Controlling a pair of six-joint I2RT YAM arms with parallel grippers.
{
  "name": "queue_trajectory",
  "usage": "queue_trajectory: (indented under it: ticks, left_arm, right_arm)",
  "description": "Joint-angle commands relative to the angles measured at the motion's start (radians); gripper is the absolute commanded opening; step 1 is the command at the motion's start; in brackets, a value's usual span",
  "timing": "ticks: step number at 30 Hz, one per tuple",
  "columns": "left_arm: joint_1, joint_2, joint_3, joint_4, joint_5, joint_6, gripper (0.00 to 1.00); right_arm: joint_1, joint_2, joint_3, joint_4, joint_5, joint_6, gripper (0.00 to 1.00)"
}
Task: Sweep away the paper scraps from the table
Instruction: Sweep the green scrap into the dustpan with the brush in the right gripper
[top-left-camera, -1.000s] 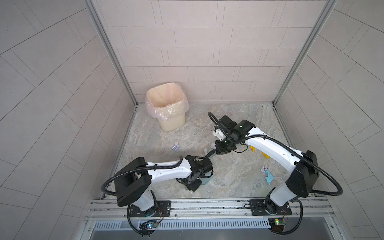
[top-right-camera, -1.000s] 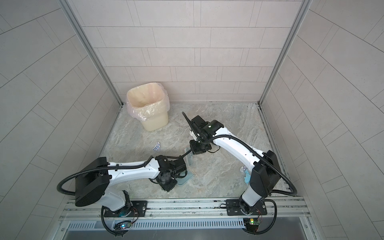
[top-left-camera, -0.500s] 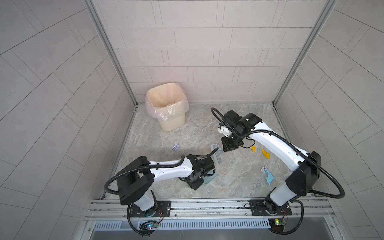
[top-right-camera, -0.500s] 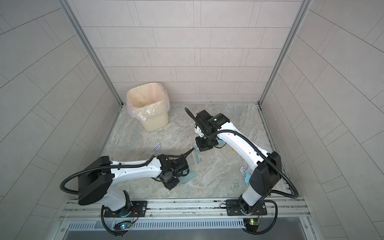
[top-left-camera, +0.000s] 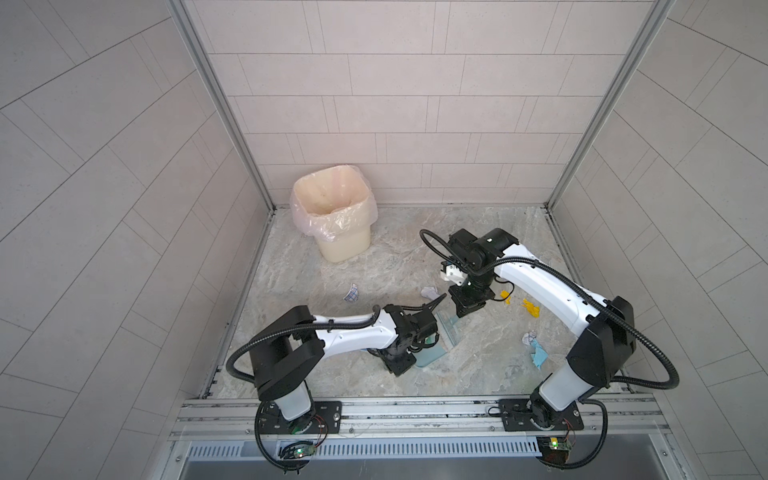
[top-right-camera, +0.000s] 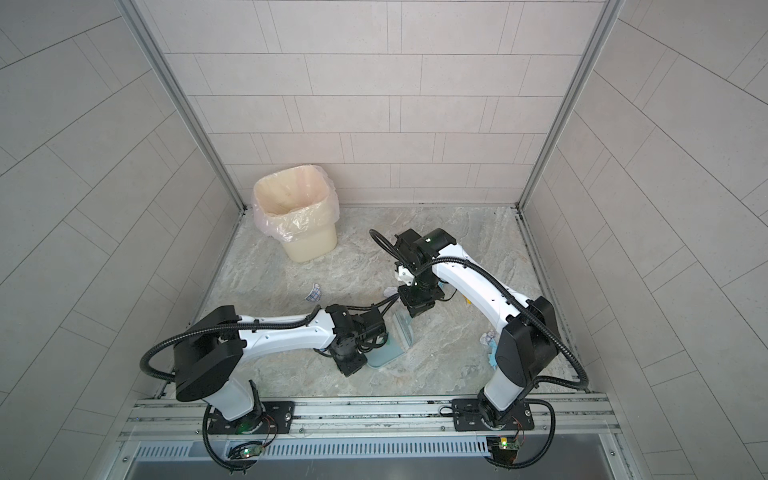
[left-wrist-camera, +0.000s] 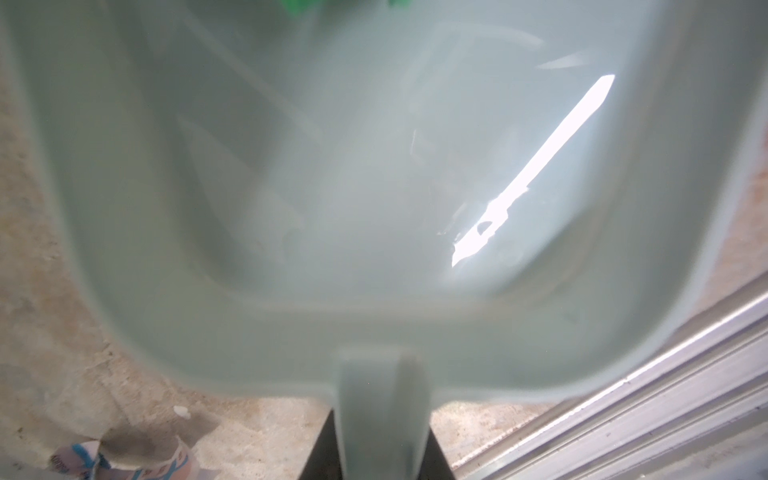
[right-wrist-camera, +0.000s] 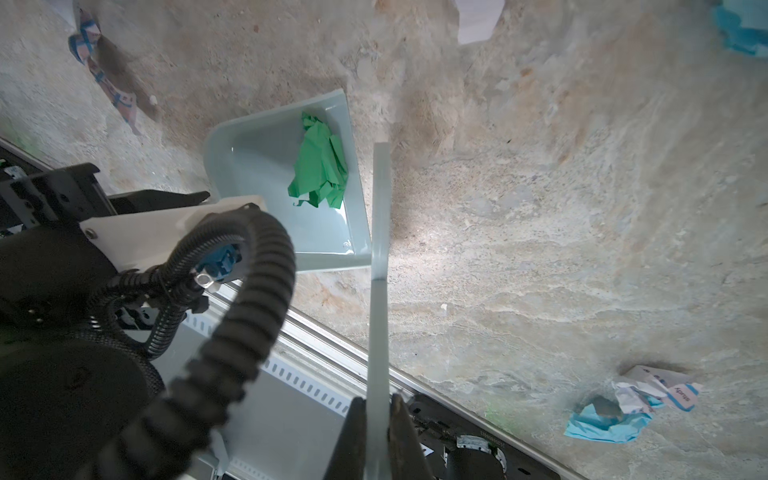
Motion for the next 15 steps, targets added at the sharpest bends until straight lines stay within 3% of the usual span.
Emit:
queue_trajectory:
  ticks: [1,15]
  left_arm:
    - [0.001,0.013,0.029,-0.018,0.005,0.039,0.00]
    - [0.001,0.013,0.027,-0.016,-0.009,0.035,0.00]
  right_arm:
    - [0.003,0.010,-0.006,-0.002,-0.055,-0.015,0.00]
    - [0.020,-0.025,-0.039,0.026,-0.181,-0.001,0.00]
